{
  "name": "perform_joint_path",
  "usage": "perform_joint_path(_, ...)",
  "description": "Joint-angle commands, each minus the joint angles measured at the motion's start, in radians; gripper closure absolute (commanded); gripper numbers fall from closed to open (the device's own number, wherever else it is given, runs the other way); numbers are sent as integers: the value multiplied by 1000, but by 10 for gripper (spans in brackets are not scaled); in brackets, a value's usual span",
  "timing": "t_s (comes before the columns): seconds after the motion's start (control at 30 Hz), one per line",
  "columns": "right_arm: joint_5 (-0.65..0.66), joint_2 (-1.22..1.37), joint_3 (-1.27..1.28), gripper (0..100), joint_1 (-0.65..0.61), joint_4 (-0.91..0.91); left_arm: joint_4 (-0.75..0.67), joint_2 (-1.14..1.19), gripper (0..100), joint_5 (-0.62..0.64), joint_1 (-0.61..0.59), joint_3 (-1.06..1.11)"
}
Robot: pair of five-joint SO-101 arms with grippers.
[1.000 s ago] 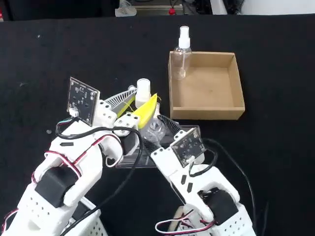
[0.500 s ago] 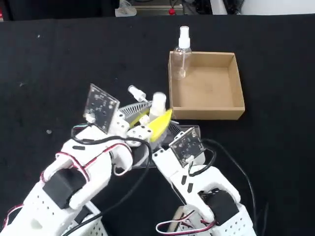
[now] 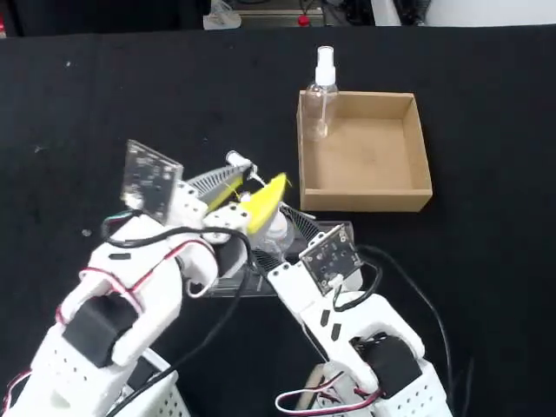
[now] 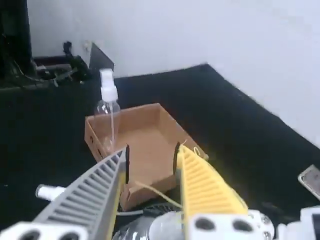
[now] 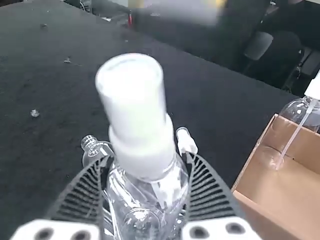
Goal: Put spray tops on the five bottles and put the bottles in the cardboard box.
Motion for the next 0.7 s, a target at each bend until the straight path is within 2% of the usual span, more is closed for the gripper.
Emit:
perform_joint_path(0.0,0,-12,-61,988,-3,-2,34,-3,845,5,-8,-70)
perform_joint_path(0.2,0,-12,-61,988,-3,-3,143,-12,841,2,-7,-93)
perform_joint_path(0.33,0,-12,-61,988,-3,-3,284,-12,841,2,22,-185)
perform_joint_path(0.53,0,-12,-61,988,-3,-3,313,-12,841,0,41,-266)
perform_joint_path(0.67,0,-12,-61,988,-3,-2,393,-3,841,0,74,-263)
